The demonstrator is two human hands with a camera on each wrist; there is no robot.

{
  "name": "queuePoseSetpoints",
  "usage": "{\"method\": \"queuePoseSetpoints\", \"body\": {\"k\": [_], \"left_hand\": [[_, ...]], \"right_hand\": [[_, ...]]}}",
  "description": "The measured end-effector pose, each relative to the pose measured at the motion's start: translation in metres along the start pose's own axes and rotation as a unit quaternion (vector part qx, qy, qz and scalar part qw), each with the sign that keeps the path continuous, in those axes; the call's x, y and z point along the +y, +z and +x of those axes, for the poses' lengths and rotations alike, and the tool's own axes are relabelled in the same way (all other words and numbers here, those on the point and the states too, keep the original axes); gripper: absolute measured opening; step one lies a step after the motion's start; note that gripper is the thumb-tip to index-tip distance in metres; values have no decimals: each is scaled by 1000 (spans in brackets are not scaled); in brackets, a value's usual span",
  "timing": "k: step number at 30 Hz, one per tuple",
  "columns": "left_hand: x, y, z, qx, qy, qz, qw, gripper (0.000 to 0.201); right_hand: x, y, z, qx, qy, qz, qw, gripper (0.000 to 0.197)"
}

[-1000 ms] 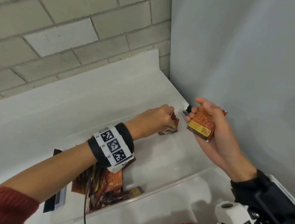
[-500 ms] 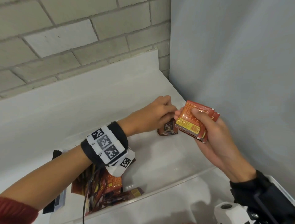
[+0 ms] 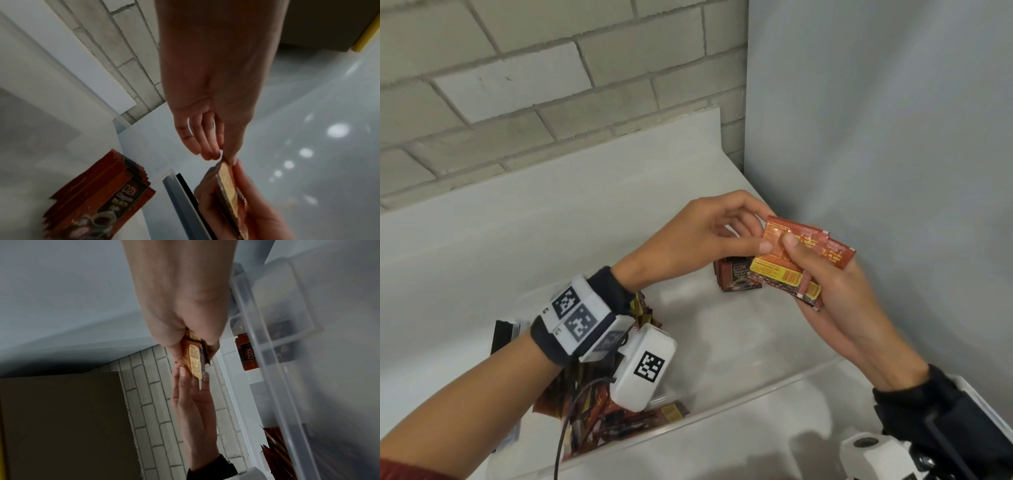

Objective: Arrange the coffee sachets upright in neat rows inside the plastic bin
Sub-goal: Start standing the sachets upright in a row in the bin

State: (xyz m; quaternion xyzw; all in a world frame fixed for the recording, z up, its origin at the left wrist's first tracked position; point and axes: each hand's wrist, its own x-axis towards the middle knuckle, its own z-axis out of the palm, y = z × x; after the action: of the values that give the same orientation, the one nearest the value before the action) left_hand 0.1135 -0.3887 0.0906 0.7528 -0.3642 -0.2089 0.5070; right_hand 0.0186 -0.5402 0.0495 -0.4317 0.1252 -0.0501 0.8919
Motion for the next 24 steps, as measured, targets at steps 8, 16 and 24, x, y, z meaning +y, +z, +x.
{"method": "queuePoseSetpoints", "body": {"k": [8,16,24], "left_hand": [[10,-10,-7,32,55,-31,997,21],[3,-13,-9,8,101,0,995,12],[0,-13,-11,22,64,22,997,25]], "right_hand": [[0,3,4,-51,29,-30,998,108],[-1,0,0,-68,78,-75,992,50],[-3,1,-2,-36,59,-53,996,31]]}}
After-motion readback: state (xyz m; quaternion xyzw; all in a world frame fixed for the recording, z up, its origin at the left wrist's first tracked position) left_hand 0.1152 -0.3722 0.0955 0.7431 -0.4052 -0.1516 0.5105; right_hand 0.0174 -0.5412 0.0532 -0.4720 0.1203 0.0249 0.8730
